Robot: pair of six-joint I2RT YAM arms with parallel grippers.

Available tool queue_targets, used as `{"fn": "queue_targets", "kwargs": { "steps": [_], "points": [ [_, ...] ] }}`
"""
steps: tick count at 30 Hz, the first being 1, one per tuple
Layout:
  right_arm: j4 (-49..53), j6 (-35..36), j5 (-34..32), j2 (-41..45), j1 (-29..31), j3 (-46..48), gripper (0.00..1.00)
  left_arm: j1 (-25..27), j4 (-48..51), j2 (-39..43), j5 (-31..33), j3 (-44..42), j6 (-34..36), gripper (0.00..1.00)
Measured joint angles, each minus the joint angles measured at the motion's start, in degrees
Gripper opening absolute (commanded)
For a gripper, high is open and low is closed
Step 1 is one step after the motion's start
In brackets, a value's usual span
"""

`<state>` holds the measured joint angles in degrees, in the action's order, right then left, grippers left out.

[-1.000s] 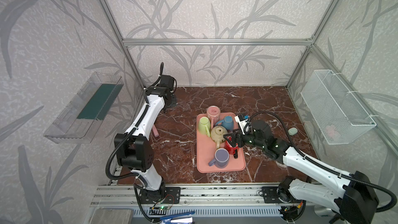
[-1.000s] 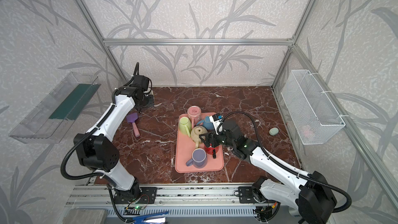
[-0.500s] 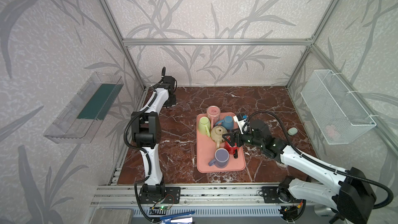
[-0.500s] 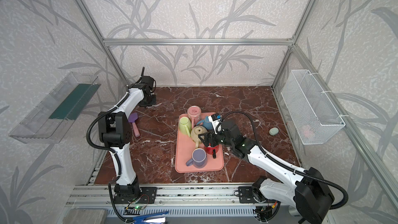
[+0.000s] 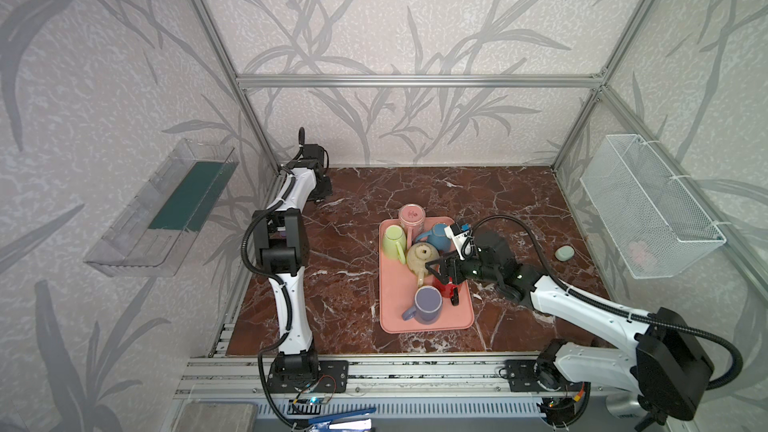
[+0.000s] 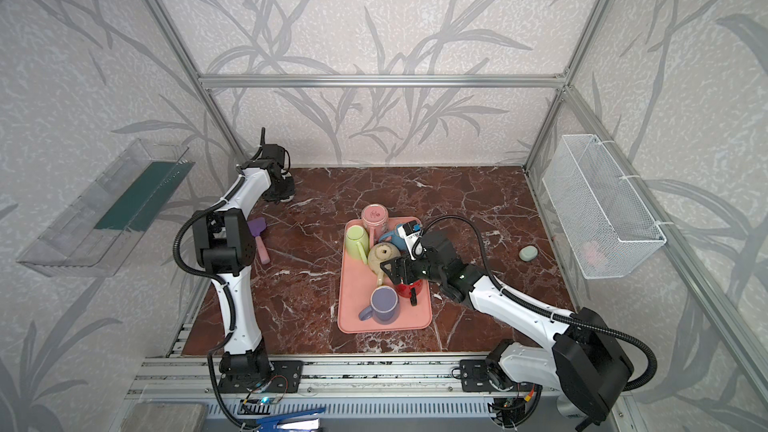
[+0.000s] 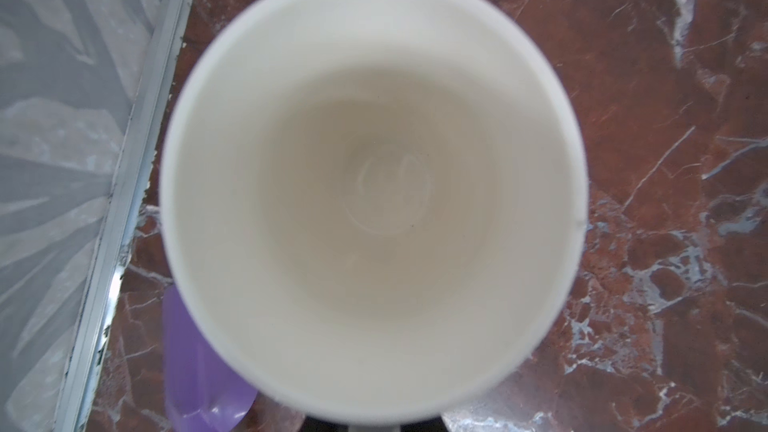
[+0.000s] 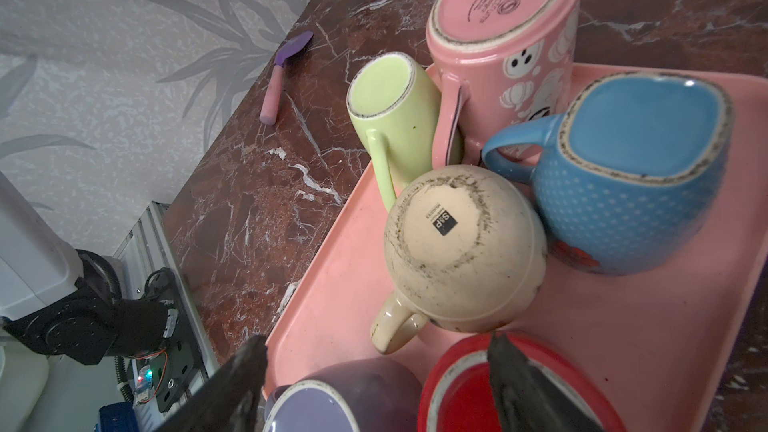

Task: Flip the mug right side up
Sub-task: 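Carry the upright white mug with the left gripper toward the table's far corner, then set down the white mug with the left gripper while the right gripper moves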

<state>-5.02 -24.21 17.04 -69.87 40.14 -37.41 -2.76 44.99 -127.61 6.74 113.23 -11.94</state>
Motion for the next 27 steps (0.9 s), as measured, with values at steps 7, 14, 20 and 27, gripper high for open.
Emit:
{"fn": "queue_targets", "kwargs": {
  "steps": [7, 14, 20, 27],
  "points": [
    [-0.5, 0.0, 0.3, -1.7, 0.0, 0.0, 0.83, 0.0, -1.4, -2.3, -1.8, 1.0, 0.9, 0.0],
    [-0.9, 0.0, 0.6, -1.9, 0.0, 0.0, 0.83, 0.0, -2.3, -3.1, -2.5, 1.1, 1.4, 0.0],
    [-0.9, 0.0, 0.6, -2.1, 0.0, 0.0, 0.83, 0.0, -2.8, -3.3, -3.5, 1.2, 2.4, 0.12],
    [-0.9, 0.0, 0.6, -2.2, 0.0, 0.0, 0.83, 0.0, -3.3, -3.4, -4.6, 1.2, 2.5, 0.26]
  ]
}}
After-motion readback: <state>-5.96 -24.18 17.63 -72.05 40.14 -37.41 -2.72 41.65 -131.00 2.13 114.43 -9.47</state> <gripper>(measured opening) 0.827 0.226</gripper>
